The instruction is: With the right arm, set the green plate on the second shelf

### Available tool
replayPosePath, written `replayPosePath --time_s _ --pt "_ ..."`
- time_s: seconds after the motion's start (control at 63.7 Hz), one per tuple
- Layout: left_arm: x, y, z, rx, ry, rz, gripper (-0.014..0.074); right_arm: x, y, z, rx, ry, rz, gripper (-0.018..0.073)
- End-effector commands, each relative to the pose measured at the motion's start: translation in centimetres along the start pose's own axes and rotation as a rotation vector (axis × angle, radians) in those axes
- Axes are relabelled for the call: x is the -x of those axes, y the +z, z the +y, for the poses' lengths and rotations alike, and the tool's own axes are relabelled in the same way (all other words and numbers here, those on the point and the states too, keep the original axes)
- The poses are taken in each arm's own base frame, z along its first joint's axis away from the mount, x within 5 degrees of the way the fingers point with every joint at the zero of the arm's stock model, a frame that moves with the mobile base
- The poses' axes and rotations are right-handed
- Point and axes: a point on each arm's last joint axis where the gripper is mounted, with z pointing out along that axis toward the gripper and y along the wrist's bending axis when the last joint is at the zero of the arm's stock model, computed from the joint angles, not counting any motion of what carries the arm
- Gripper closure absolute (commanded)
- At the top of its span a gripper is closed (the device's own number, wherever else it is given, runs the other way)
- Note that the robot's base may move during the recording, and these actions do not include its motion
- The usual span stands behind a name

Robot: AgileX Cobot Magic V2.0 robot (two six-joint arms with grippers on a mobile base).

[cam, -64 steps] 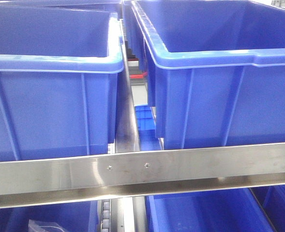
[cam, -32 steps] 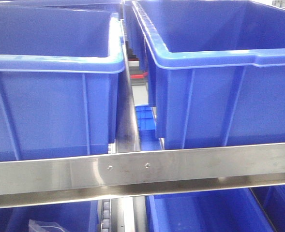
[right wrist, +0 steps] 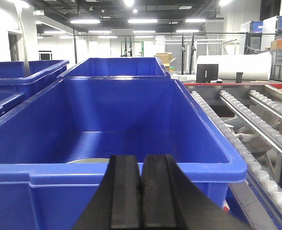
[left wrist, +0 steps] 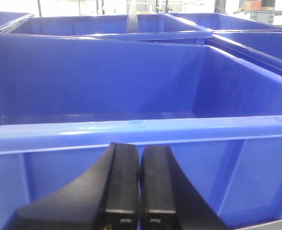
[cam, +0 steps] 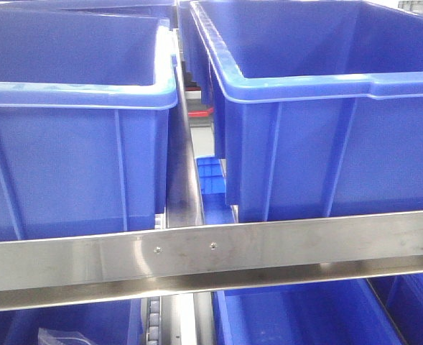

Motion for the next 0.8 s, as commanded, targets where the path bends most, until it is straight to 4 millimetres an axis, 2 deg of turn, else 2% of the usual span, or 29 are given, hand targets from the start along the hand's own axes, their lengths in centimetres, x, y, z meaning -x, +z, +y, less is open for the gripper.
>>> replayPosePath --time_s 0.0,0.785 --pt "-0.44 -0.05 0.01 0.000 -0.005 -0.067 0.0466 1.54 -0.20 0.09 0.006 -0.020 -0.126 0.0512" --pt "-0.44 -0.05 0.01 0.000 -0.005 -0.067 0.0466 1.54 -0.20 0.09 0.006 -0.020 -0.126 0.0512"
